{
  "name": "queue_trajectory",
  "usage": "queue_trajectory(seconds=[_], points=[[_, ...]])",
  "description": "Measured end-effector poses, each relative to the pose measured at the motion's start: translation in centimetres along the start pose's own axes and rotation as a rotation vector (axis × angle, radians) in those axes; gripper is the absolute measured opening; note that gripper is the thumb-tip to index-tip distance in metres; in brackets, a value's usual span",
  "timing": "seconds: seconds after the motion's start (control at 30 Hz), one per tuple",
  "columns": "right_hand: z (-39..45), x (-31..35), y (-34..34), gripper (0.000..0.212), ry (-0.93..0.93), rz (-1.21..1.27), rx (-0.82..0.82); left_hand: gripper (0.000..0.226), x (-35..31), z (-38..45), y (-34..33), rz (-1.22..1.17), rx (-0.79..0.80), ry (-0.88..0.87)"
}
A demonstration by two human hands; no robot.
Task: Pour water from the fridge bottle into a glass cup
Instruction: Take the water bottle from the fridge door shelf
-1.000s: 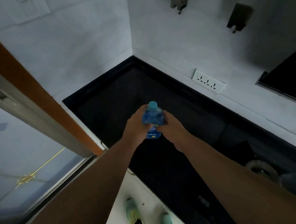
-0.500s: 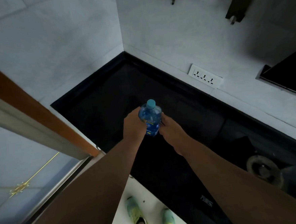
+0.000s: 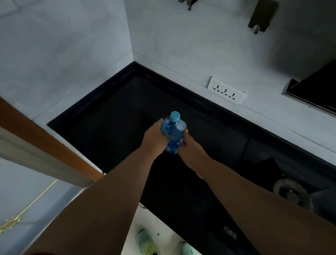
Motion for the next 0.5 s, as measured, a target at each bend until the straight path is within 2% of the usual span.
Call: queue_trajectory(seconds=[0.1,0.17,0.23,0.3,0.4,0.5], points=[[-0.4,-0.3,0.7,0.088,-0.02,0.033,0.091,0.084,-0.4,-0.5,0.1,0.102,0.116,0.096],[-1.1,-0.6,1.7,0.103,-0.045,0.106,0.137,0.102,-1.1,-1.1,1.5,0.13,0.112,0.109],[-1.6,-1.0,3.1,0.109,-0.039,0.157,0.079,0.096,-1.9,-2.4,3.6,0.141,0.026,0.095],[-2.4,-1.0,4.2,0.104,0.002,0.189,-0.006,0.083,-2.4,-4.9,4.7,0.197,-0.01,0.078],[-4.1,-0.4,5.0,0.088,0.068,0.266,-0.078,0.07,-2.7,-9.4,5.5,0.306,-0.027,0.015],[-6.0,0.8,5.1,0.065,0.144,0.187,-0.09,0.058,-2.3,-14.1,6.7,0.309,-0.14,0.006]])
Point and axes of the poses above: each hand's wrist, its own z-axis towards the middle knuckle, its own y-axis out of the back of the hand, x = y × z, the point moved 7 cm from there along z, towards the middle knuckle, and after that the axes turned 14 degrees about -z, right-handed, at the moved point
